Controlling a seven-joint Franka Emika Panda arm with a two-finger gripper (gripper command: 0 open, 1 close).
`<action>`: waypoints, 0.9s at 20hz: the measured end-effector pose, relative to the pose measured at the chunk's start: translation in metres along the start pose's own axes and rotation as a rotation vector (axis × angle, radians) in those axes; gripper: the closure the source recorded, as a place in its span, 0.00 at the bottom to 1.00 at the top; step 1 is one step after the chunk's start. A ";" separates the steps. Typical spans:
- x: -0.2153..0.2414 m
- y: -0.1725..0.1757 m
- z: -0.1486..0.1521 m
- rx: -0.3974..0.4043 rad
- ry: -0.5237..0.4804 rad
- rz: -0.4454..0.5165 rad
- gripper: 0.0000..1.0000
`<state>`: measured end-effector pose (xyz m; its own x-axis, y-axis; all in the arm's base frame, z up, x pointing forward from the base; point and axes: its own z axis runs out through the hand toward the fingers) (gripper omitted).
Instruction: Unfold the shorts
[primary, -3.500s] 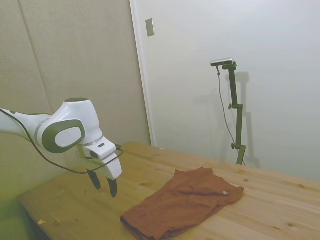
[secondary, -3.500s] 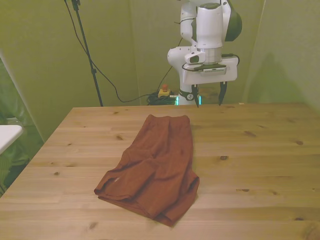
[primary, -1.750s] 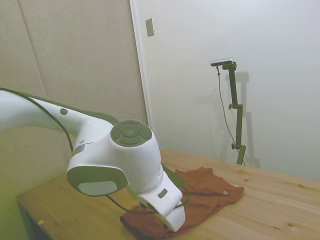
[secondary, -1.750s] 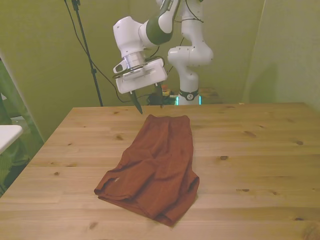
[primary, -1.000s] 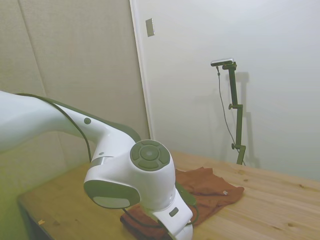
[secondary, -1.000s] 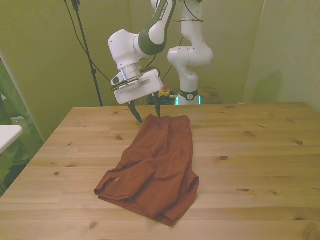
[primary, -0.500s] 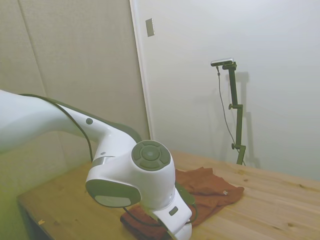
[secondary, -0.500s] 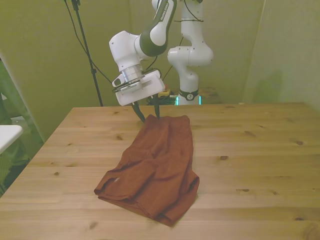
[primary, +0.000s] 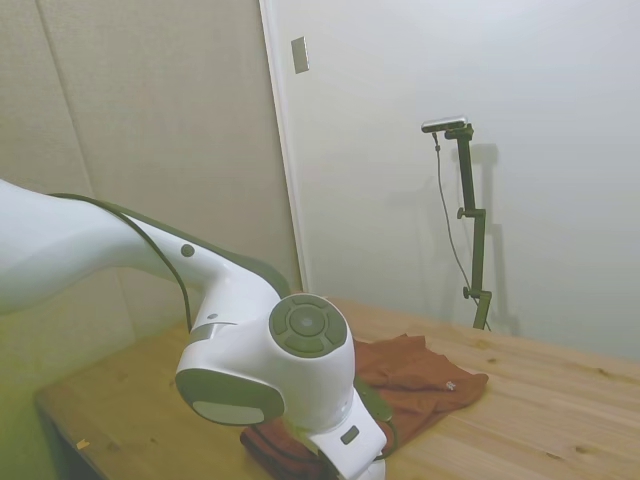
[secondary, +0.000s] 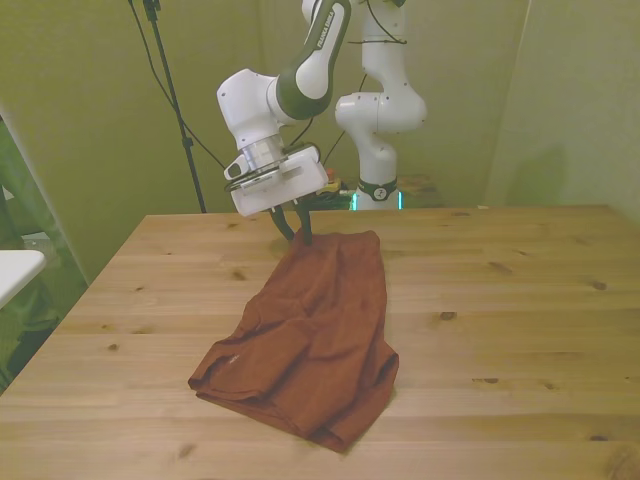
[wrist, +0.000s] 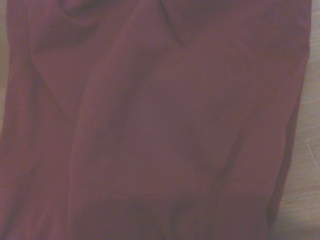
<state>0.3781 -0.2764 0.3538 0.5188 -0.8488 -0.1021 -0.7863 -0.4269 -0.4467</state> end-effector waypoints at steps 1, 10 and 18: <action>0.000 0.000 0.000 0.000 0.000 -0.001 1.00; -0.002 -0.013 -0.012 0.018 0.021 -0.030 1.00; -0.034 -0.098 -0.040 0.020 0.057 -0.118 1.00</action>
<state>0.4242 -0.2177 0.4368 0.5868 -0.8097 0.0030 -0.7136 -0.5189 -0.4706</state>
